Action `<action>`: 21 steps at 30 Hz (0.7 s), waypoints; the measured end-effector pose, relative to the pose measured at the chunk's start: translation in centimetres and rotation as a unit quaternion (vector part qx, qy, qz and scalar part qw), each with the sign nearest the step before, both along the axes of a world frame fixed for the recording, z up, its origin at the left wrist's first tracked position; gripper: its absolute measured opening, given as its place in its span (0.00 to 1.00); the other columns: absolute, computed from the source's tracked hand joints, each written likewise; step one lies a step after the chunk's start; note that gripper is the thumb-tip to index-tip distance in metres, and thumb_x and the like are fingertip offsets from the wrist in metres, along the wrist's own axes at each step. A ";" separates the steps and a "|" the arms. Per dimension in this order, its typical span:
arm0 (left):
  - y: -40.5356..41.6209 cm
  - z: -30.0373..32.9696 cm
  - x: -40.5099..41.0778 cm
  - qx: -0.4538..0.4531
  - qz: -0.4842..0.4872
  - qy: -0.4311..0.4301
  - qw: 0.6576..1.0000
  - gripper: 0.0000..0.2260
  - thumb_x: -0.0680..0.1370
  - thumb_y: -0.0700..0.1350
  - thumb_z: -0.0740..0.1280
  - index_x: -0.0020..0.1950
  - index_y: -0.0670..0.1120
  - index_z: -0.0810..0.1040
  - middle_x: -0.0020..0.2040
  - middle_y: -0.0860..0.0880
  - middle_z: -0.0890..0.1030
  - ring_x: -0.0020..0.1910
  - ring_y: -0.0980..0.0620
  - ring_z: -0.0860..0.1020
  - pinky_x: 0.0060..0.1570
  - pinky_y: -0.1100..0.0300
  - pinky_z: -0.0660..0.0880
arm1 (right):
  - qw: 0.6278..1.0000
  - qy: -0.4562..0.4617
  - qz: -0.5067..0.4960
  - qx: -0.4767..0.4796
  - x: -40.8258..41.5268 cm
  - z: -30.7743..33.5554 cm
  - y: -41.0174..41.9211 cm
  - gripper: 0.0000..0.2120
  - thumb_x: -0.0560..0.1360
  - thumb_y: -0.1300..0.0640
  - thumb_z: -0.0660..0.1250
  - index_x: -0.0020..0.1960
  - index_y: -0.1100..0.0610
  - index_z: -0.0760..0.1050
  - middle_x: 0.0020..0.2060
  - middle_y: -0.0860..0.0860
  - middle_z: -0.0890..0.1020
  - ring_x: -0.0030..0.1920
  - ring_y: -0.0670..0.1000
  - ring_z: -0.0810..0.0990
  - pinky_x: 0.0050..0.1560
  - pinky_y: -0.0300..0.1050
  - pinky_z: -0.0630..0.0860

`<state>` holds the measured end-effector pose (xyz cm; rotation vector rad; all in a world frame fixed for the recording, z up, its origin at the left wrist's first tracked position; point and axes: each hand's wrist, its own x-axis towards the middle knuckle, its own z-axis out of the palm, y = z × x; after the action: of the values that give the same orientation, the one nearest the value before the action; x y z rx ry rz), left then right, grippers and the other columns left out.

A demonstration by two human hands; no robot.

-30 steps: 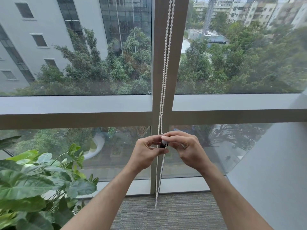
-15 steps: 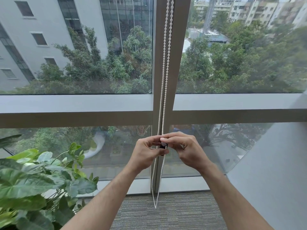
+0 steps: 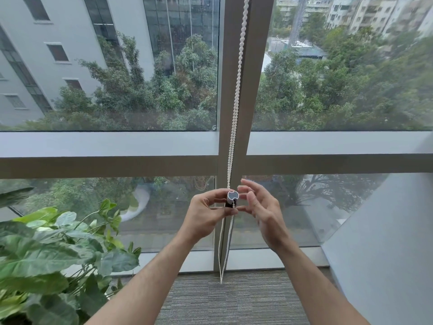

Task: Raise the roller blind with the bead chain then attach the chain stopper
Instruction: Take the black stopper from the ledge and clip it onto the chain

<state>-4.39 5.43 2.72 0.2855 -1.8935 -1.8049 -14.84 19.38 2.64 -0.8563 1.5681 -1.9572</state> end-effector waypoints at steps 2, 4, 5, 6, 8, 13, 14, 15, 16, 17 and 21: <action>0.1 -0.2 0.0 0.004 0.002 -0.006 1.000 0.21 0.66 0.32 0.78 0.51 0.55 0.86 0.47 0.51 0.87 0.49 0.52 0.83 0.50 0.55 0.82 | 0.996 -0.071 0.006 0.051 0.1 0.2 -0.2 0.24 0.75 0.40 0.66 0.66 0.52 0.74 0.58 0.59 0.81 0.59 0.59 0.82 0.54 0.53 0.82; 0.2 -0.4 -0.1 0.001 0.002 -0.011 1.000 0.20 0.66 0.32 0.78 0.51 0.54 0.86 0.48 0.50 0.87 0.50 0.50 0.83 0.51 0.51 0.82 | 0.988 -0.105 0.049 0.100 -0.1 0.4 -0.2 0.29 0.72 0.35 0.67 0.66 0.53 0.73 0.57 0.60 0.82 0.55 0.58 0.84 0.58 0.55 0.80; 0.2 -0.5 -0.1 -0.002 0.000 -0.012 1.000 0.20 0.66 0.33 0.78 0.52 0.53 0.86 0.48 0.48 0.87 0.50 0.49 0.83 0.51 0.50 0.82 | 0.984 -0.113 0.071 0.115 -0.1 0.5 -0.2 0.31 0.71 0.34 0.68 0.65 0.53 0.73 0.56 0.58 0.83 0.52 0.56 0.84 0.58 0.54 0.79; 0.2 -0.5 -0.1 -0.007 -0.004 -0.012 1.000 0.19 0.67 0.33 0.78 0.53 0.52 0.86 0.49 0.47 0.87 0.51 0.49 0.83 0.51 0.50 0.82 | 0.981 -0.119 0.090 0.123 -0.2 0.6 -0.2 0.31 0.70 0.34 0.68 0.65 0.54 0.74 0.54 0.56 0.84 0.50 0.54 0.84 0.59 0.54 0.78; 0.4 -0.6 -0.1 -0.021 -0.015 -0.009 1.000 0.18 0.67 0.33 0.77 0.54 0.49 0.85 0.49 0.46 0.86 0.50 0.49 0.83 0.51 0.52 0.82 | 0.976 -0.125 0.112 0.138 -0.2 0.7 -0.3 0.29 0.71 0.36 0.69 0.64 0.53 0.75 0.52 0.53 0.85 0.50 0.52 0.83 0.61 0.54 0.77; 0.6 -0.9 -0.1 0.006 -0.017 -0.002 1.000 0.18 0.68 0.29 0.75 0.53 0.46 0.85 0.46 0.47 0.86 0.46 0.51 0.84 0.51 0.56 0.81 | 0.973 -0.139 0.114 0.143 -0.2 0.4 -0.3 0.25 0.69 0.44 0.74 0.63 0.54 0.76 0.56 0.60 0.84 0.52 0.56 0.85 0.60 0.53 0.79; 0.6 -1.0 -0.1 0.010 -0.016 -0.003 1.000 0.18 0.68 0.28 0.74 0.53 0.46 0.85 0.45 0.47 0.86 0.45 0.51 0.85 0.51 0.56 0.81 | 0.974 -0.146 0.110 0.134 -0.2 0.3 -0.3 0.26 0.69 0.45 0.75 0.63 0.54 0.75 0.55 0.60 0.85 0.51 0.56 0.85 0.58 0.52 0.80; 0.6 -1.1 -0.1 0.012 -0.018 -0.004 1.000 0.18 0.69 0.28 0.74 0.53 0.47 0.85 0.45 0.48 0.87 0.44 0.50 0.85 0.51 0.56 0.81 | 0.975 -0.148 0.107 0.127 -0.2 0.3 -0.2 0.27 0.68 0.46 0.76 0.63 0.54 0.75 0.54 0.59 0.85 0.51 0.56 0.85 0.57 0.50 0.80; 0.6 -1.2 -0.1 0.012 -0.018 -0.005 1.000 0.18 0.69 0.28 0.73 0.52 0.47 0.85 0.45 0.48 0.87 0.44 0.50 0.85 0.51 0.56 0.81 | 0.977 -0.144 0.102 0.122 -0.2 0.2 -0.2 0.28 0.68 0.46 0.77 0.63 0.53 0.74 0.53 0.58 0.86 0.52 0.56 0.85 0.56 0.48 0.80; 0.7 -1.2 0.0 0.013 -0.021 -0.005 1.000 0.18 0.70 0.28 0.73 0.52 0.48 0.85 0.46 0.49 0.87 0.45 0.51 0.85 0.50 0.56 0.81 | 0.979 -0.137 0.096 0.119 -0.1 0.0 -0.2 0.28 0.67 0.46 0.78 0.63 0.53 0.74 0.52 0.58 0.87 0.53 0.56 0.86 0.56 0.47 0.80; 0.4 -1.3 0.1 -0.083 -0.014 -0.017 0.996 0.17 0.68 0.38 0.78 0.54 0.53 0.84 0.51 0.52 0.86 0.53 0.53 0.83 0.56 0.61 0.77 | 0.987 -0.090 0.055 0.123 0.1 -1.1 -0.3 0.29 0.66 0.46 0.79 0.63 0.49 0.73 0.49 0.58 0.87 0.54 0.55 0.86 0.59 0.50 0.80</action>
<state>-4.30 5.86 1.38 0.2317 -2.0664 -1.6576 -14.78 19.11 1.50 -0.6320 1.5780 -1.6719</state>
